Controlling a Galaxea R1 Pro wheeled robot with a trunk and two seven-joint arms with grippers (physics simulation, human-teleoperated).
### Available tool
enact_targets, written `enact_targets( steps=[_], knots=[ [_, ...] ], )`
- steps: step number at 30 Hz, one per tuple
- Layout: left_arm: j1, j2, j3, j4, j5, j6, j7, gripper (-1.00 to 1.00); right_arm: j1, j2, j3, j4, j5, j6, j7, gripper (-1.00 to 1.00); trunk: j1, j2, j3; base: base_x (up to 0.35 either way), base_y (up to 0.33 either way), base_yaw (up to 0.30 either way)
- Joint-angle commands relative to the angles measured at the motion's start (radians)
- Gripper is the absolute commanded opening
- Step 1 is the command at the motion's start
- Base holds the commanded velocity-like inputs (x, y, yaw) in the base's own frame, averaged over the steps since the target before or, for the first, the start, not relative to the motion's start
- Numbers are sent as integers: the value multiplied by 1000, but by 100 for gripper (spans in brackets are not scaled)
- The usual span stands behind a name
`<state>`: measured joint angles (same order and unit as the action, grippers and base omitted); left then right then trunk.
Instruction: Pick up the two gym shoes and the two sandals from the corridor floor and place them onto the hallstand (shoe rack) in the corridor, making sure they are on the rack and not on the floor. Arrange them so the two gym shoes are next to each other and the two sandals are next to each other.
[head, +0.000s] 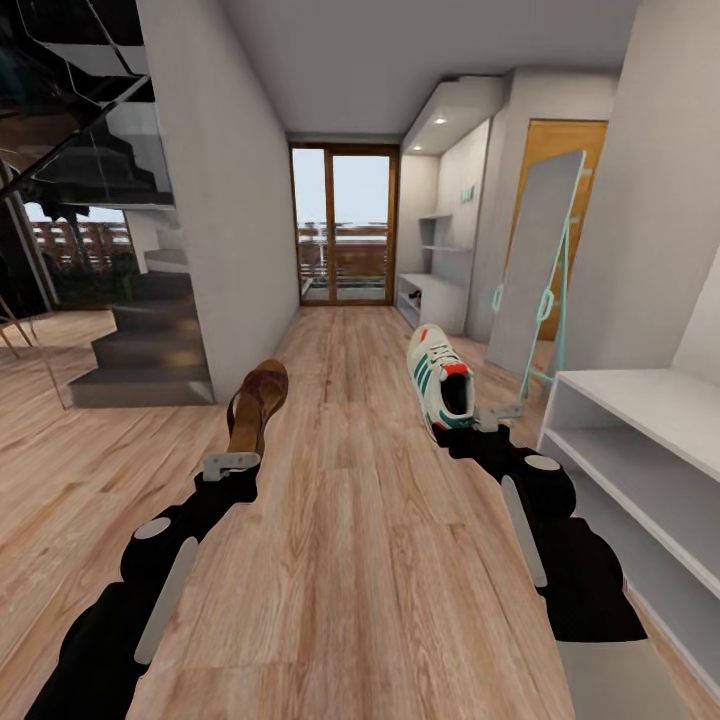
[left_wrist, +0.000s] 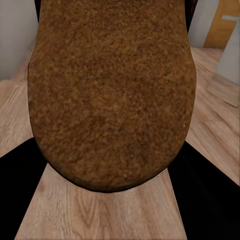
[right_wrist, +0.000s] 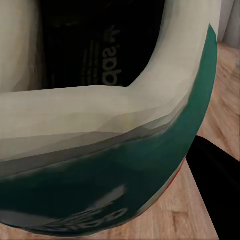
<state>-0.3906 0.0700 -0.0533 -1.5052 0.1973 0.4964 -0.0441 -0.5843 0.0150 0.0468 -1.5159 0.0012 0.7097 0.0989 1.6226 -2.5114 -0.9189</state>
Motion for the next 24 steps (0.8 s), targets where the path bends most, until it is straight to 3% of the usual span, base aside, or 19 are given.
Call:
enact_targets(
  steps=[1, 24],
  knots=[
    [-1, 1, 0, -1, 5, 5, 0, -100, 0, 0, -1, -1, 1, 5, 2, -100, 0, 0, -1, 344, 0, 0],
    [-1, 1, 0, -1, 7, 5, 0, -100, -1, 0, -1, -1, 2, 5, 1, -100, 0, 0, -1, 344, 0, 0]
  ],
)
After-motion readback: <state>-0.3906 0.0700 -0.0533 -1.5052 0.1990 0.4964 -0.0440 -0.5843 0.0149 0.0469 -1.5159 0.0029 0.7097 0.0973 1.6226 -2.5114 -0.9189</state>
